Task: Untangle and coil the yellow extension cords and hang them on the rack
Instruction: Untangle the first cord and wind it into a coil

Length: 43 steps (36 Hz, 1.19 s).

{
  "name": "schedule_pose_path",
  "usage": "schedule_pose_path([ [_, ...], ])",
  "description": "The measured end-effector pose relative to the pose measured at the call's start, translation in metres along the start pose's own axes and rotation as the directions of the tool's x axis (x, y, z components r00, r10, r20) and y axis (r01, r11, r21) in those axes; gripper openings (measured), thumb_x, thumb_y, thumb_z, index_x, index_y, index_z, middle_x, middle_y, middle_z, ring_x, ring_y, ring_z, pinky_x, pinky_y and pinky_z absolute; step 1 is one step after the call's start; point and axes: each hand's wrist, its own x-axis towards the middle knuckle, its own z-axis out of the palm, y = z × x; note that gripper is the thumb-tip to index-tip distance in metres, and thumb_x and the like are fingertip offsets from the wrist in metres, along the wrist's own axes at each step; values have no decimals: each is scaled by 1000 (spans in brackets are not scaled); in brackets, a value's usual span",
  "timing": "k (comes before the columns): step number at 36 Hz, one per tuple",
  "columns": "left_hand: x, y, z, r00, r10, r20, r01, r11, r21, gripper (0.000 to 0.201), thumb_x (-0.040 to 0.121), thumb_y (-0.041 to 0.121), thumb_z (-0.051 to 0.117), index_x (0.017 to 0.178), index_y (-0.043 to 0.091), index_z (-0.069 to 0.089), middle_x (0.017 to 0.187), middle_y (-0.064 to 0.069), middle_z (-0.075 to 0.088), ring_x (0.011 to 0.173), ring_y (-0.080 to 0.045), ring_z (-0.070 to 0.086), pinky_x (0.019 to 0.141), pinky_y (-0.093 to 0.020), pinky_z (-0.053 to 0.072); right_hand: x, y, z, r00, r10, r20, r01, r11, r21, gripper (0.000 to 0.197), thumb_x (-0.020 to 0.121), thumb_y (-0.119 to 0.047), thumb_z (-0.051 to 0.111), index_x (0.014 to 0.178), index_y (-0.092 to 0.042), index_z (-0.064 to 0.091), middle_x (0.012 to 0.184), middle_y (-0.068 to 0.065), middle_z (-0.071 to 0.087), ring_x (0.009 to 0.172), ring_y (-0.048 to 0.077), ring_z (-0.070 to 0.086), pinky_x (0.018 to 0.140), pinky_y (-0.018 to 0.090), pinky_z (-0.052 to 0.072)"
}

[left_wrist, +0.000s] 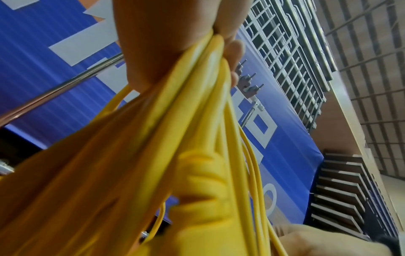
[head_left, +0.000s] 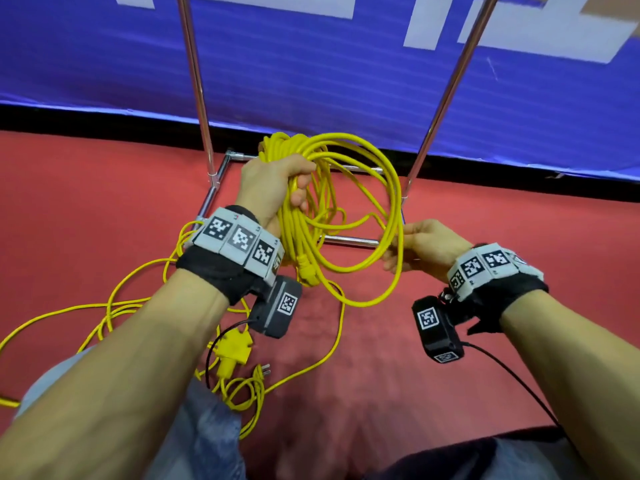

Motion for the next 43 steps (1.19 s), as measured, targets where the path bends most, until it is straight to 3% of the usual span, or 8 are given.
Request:
schedule_pose_path([
  [4,2,0,-6,1000,4,-25,-4,1000,21,45,80,0,60,40,16,50,47,-3,42,31,-13,32,39,-23,34,7,1,-2,986,-134,-97,123,986,-110,20,84,-20,66,76,-3,73,60,7,47,58,20,40,57,33,36],
  [9,2,3,-8,999,42,-13,-41,998,49,45,79,-2,59,39,16,50,46,-3,42,31,-14,31,39,-24,33,2,-16,6,976,-148,-160,198,907,372,23,96,-2,47,77,-5,61,61,7,52,58,20,54,75,41,59],
  [12,-1,4,-5,998,50,27,-51,998,46,36,79,-3,58,47,11,49,47,-4,41,32,-14,30,39,-24,32,3,-19,13,978,-48,-201,138,876,463,22,95,-5,49,78,-6,62,56,7,42,47,18,46,54,35,58],
  [19,-7,9,-2,982,30,185,-21,998,-51,34,85,-4,51,55,9,43,48,-3,38,30,-11,30,38,-22,32,-1,-12,24,997,47,66,-68,929,364,38,92,8,38,115,-17,56,70,14,64,41,12,54,41,22,50],
  [25,-10,10,0,969,5,248,17,996,-87,23,86,-2,49,66,7,44,46,0,39,29,-8,32,36,-20,33,1,-15,24,995,-29,-101,60,944,324,42,89,15,44,126,-5,47,80,25,54,31,16,50,38,27,50],
  [29,-12,11,2,960,-8,281,37,994,-99,26,86,-1,48,63,10,41,46,0,38,29,-8,32,35,-20,32,-2,-12,30,993,-43,113,15,971,240,40,84,13,59,117,-8,59,73,18,64,45,19,59,45,29,53],
  [36,-13,13,0,954,-14,301,56,990,-129,15,81,3,53,72,10,43,45,2,41,29,-6,33,36,-20,33,5,-18,38,984,-83,-159,118,967,224,33,85,13,54,92,-15,38,62,17,53,31,22,54,31,22,40],
  [43,-14,15,2,951,-38,308,89,984,-152,17,88,1,45,74,10,42,43,4,40,28,-5,32,34,-20,32,-1,-18,40,969,-244,-36,247,953,177,30,83,2,69,105,-17,62,79,13,69,42,13,62,38,21,46],
])
